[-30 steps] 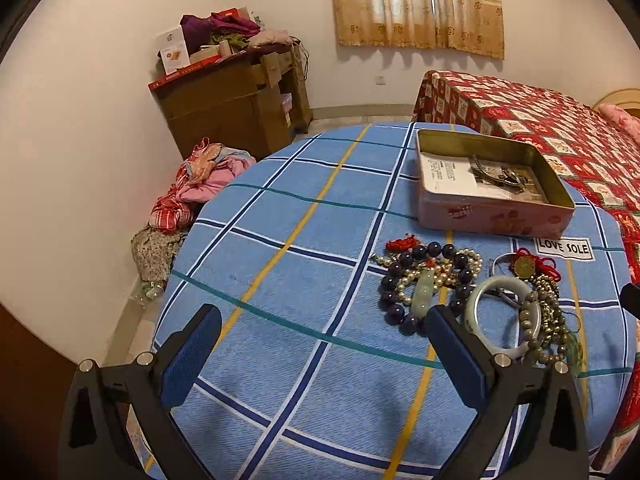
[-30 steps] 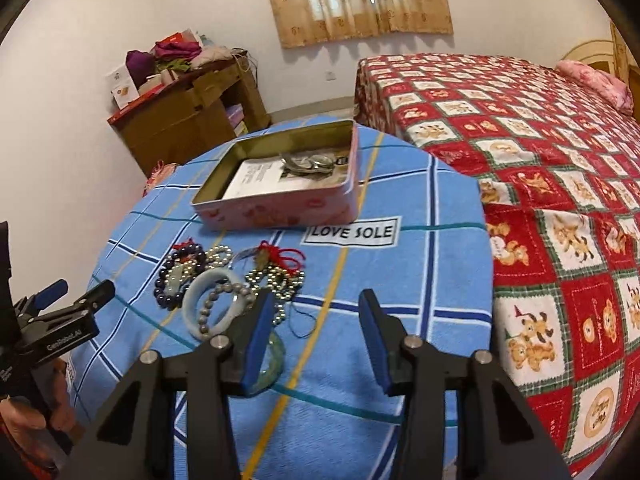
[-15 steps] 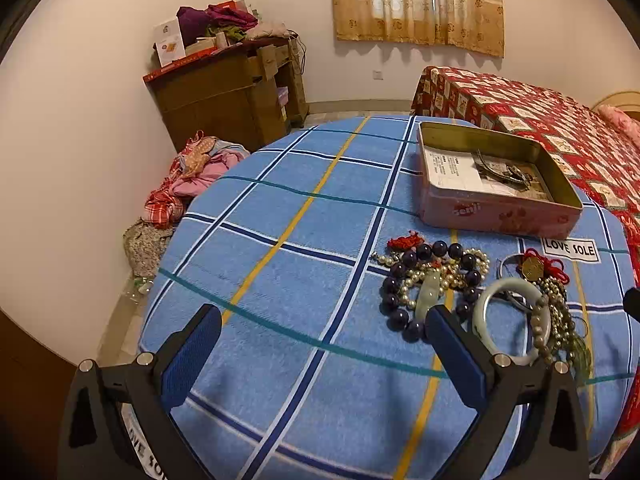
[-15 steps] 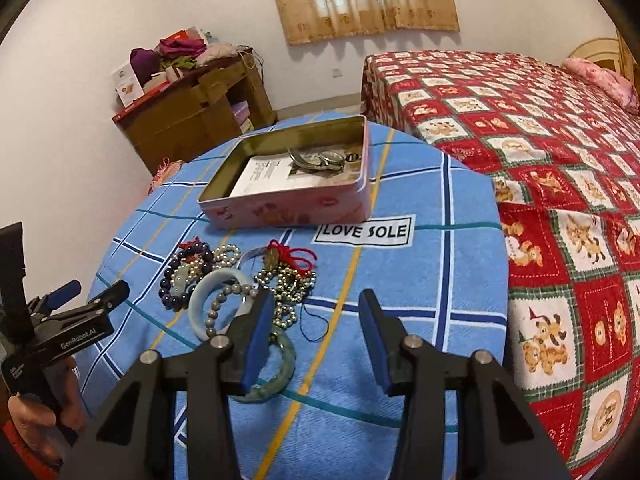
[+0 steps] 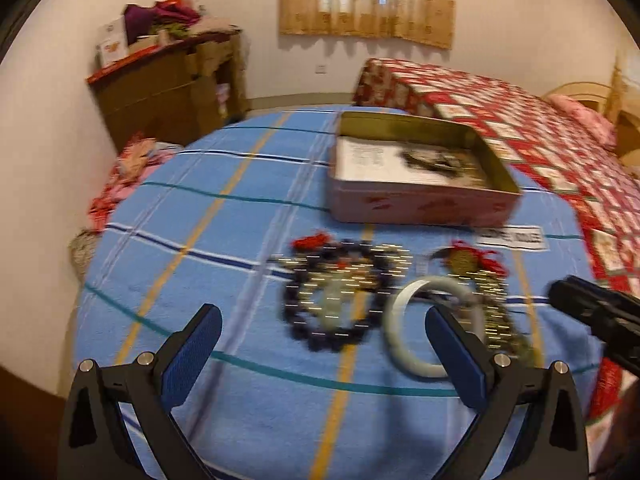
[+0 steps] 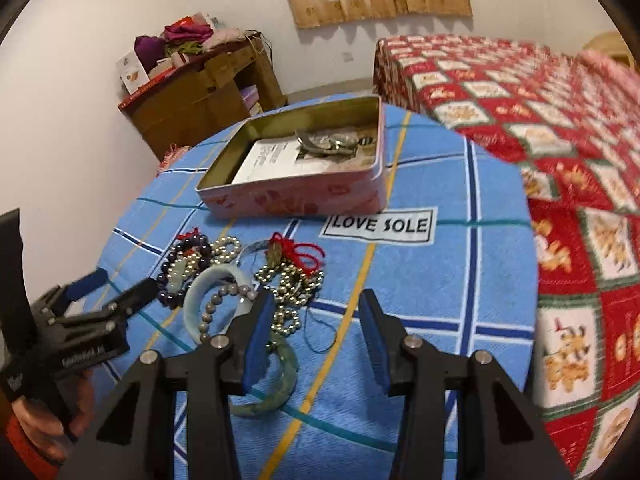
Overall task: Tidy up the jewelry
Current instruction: 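Grasp the grey bead bracelet with the left gripper while the right gripper grasps the green jade bangle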
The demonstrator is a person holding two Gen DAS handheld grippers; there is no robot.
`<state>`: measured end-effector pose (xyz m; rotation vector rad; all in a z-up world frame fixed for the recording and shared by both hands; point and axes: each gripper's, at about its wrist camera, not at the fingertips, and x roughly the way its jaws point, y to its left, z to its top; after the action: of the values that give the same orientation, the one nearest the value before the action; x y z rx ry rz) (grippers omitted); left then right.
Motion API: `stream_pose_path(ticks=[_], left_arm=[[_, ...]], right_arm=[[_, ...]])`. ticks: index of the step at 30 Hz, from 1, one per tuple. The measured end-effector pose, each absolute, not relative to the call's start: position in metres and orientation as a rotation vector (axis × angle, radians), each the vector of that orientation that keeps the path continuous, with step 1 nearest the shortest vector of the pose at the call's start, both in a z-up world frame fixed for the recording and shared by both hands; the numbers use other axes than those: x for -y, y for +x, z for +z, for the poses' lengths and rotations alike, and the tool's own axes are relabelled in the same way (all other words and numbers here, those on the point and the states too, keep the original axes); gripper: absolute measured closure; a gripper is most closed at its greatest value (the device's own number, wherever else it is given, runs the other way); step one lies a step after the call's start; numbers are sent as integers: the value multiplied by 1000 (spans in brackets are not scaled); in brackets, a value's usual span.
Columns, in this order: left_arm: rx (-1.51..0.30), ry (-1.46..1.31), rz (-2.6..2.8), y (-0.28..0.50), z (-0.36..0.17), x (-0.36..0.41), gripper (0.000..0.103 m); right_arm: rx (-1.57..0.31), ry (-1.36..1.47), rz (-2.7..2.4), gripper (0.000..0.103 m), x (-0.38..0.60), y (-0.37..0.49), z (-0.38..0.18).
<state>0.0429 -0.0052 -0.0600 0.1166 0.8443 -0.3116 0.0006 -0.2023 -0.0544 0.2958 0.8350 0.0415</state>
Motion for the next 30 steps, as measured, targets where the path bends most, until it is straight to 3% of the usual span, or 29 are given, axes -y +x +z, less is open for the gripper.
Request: stream_pose_path(ticks=[4,5,6,8,11,13,14,16,18,30], left_arm=[[-856,119,-422,37,-59,30,2],[-862,120,-437,37,-60,34,11],[-873,120,-461,38,-62,39,30],[-924,111,-503,42,-70,50,45],[-913,123,-516,43,-77,61,48],[-935,115,-572,42,-80,67,60],[-943,108,-592,42,-81,68,72],[-949,92,-633,39,-85,69,79],[-945,79,-662,37,-84,66,93],[-790,33,-622,36,-35,25,95]], right_arm=[[-818,276,18,56,205,-9,-50],[-816,279,15,56,207,-12,-49],[-814,282,12,56,209,-15,-49],[-814,289,-1,56,213,-20,-49],[-826,318,-5,56,219,-27,-52],[-832,326,1,56,219,-29,-54],[-837,324,8,56,218,-30,-55],[-851,317,34,56,214,-31,-58],[-865,310,51,56,210,-31,-60],[-928,211,134,56,178,-18,-71]])
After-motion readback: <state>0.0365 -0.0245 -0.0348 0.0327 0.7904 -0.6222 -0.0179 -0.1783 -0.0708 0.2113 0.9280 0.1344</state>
